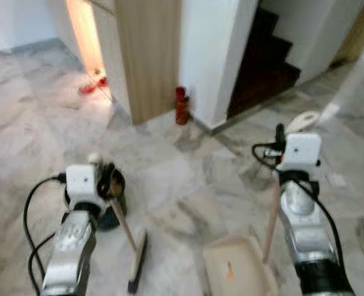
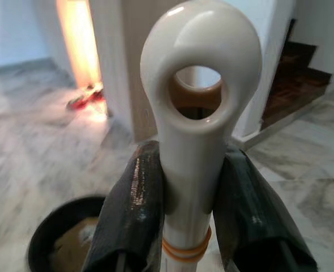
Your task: Sweep floor
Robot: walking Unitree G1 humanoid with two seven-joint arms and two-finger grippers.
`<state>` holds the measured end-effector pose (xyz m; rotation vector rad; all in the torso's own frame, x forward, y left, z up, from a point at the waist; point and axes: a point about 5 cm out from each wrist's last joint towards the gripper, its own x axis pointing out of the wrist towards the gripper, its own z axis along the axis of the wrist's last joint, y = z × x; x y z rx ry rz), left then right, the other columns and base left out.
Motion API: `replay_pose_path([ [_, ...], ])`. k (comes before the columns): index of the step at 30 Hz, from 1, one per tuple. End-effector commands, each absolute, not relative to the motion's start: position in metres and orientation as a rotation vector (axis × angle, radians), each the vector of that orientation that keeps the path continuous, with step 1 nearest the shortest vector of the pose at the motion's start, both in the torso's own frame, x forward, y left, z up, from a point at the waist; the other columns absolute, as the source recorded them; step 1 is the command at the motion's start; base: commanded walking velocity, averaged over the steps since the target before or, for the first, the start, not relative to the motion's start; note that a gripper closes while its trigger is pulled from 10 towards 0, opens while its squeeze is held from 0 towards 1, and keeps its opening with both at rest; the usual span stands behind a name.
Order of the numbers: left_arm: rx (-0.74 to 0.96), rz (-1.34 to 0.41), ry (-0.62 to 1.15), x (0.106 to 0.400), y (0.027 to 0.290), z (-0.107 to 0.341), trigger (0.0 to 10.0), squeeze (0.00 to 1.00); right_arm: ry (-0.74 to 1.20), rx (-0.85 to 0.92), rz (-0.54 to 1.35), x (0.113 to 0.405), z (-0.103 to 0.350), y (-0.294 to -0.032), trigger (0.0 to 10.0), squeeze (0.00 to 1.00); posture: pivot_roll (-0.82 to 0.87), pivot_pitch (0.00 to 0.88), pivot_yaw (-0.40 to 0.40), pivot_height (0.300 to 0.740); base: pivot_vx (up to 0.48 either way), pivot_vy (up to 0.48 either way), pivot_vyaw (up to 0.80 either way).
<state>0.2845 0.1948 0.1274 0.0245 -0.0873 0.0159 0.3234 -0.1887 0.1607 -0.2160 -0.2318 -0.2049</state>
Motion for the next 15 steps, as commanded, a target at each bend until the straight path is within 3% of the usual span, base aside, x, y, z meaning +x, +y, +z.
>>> replay_pose_path([
  [1, 0.032, -0.009, -0.11, 0.286, 0.1891, 0.1322, 10.0, 0.0, -0.239, -0.218, -0.228, 0.3214, 0.1626, -0.1949, 10.0, 0.0, -0.05, 0.0, 0.009, 0.74, 0.0, 0.0, -0.8],
  [15, 0.04, -0.001, -0.117, 0.29, 0.1918, 0.1339, 10.0, 0.0, -0.237, -0.215, -0.234, 0.3203, 0.1626, -0.1952, 10.0, 0.0, -0.06, 0.0, 0.007, 0.74, 0.0, 0.0, -0.8],
])
